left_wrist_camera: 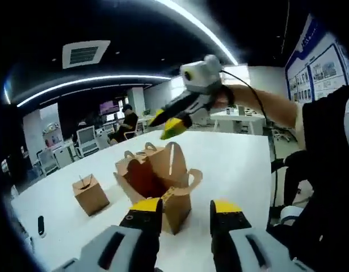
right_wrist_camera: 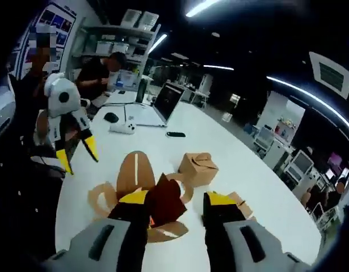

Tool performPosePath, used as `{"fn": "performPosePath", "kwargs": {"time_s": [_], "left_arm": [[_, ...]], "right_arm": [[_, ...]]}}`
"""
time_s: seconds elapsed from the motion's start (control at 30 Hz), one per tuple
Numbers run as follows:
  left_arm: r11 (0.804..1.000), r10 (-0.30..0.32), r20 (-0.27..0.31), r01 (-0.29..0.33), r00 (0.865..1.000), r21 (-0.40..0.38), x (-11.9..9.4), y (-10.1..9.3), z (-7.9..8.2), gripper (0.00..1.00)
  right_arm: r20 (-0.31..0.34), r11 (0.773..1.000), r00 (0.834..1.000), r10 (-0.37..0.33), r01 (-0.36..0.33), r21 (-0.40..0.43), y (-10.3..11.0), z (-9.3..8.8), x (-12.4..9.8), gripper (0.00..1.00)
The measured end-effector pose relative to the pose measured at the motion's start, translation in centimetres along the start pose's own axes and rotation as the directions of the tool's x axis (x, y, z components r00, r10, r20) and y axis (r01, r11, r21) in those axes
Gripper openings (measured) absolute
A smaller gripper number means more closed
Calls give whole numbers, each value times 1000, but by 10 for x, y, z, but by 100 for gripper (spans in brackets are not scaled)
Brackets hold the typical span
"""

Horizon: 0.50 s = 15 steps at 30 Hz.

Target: Pick up one paper box from the group, open the paper box, and remove the item inside

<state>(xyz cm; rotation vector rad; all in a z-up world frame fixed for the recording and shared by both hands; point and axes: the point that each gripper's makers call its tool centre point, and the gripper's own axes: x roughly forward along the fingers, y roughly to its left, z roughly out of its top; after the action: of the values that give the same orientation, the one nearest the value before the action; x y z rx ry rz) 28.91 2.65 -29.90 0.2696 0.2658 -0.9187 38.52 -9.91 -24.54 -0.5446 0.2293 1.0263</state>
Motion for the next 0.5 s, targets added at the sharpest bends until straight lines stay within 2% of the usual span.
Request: {"fn": "performPosePath", "kwargs": {"time_s": [0.2, 0.3, 0.37, 0.43, 0.5], "left_arm": [[991, 107, -32, -109, 994, -79, -30, 35, -20, 36], [988, 126, -84, -133, 988, -81, -42, 43, -36, 36], [985, 148, -128, -158, 981, -71, -49, 48, -47, 37], [985, 145, -132, -156, 981, -77, -53, 48, -49, 37], [984, 139, -143, -153, 980, -95, -60, 47, -51, 38]], "right_arm": [[11, 992, 998, -69, 67, 110, 17, -26, -44, 41], [-37, 983, 996, -77, 83, 166, 37, -52, -65, 42], [-67, 979, 996, -55, 67, 193, 50, -66, -75, 46], [-117, 973, 993, -24, 50, 226, 64, -83, -87, 47], [-161, 975, 986, -33, 68, 213, 71, -97, -99, 47]]}}
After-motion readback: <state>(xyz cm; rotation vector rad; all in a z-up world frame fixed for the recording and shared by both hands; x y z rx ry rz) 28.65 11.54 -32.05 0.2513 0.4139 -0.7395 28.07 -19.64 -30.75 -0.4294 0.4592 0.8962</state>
